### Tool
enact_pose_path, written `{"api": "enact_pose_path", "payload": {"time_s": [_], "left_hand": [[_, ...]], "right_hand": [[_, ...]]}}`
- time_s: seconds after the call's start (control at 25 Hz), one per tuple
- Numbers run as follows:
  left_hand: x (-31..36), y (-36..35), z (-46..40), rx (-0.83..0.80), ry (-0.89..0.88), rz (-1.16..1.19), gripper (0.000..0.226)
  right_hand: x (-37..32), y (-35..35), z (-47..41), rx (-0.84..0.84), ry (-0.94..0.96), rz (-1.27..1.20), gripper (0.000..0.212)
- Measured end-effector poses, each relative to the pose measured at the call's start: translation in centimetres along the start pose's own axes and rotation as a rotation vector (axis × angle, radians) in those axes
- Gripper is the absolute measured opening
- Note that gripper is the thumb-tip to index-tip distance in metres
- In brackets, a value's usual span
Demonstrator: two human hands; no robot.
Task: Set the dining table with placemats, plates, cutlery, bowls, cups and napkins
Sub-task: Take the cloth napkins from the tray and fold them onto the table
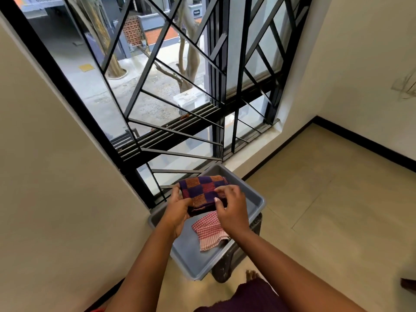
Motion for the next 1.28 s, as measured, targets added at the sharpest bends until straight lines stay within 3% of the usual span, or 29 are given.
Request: {"api": "enact_pose_path", "payload": {"time_s": [0.08,0.2,0.32,0.4,0.6,0.8,1.04,1.28], "left_hand": [[-0.5,-0.6,-0.3,-0.009,0.001,0.010,0.058],[-1.2,-2.7,-0.3,-0.106,0.033,0.078,0.063],[-1.4,-5.6,-0.8,-0.236,0.084,0.117,0.065],[-1.7,-8.0,-1.6,-0.286,0.103,0.062,0.065],[-4.9,-17.1,-2.9,-0.337,0.127,-0.145,0.061],[-10.7,-29.0,-2.7,-0.524,0.207,-0.375,0.057],[-21.1,-43.9,3.0,-0.767,0.182,-0.543,0.056],[-31.3,-52.7,12.1,-1.124,0.162,-0.766,0.059]], "right_hand": [[2.4,1.1,-0.7,-0.077,-0.333,-0.135,0.051],[4.7,3.0,-1.2,-0.188,-0.721,-0.698,0.090],[5.6,6.3,-2.2,-0.155,-0.667,-0.915,0.084],[7.2,9.0,-3.0,-0.057,-0.641,-0.884,0.078],[12.1,16.1,-3.5,0.149,-0.615,-0.494,0.068],[20.0,25.1,-1.0,0.373,-0.716,-0.402,0.066],[28.9,36.3,7.6,0.713,-0.863,-0.342,0.069],[32.3,43.2,21.3,1.072,-1.014,-0.319,0.056]]}}
Point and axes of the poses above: each hand's wrist, its own z-axis away from the middle knuckle, its own y-axis out of the back of the hand, x = y × z, the point moved 2 cm from there along -z, towards the middle knuckle, and after that the axes turned 8 degrees about z, right-handed, at the moved point
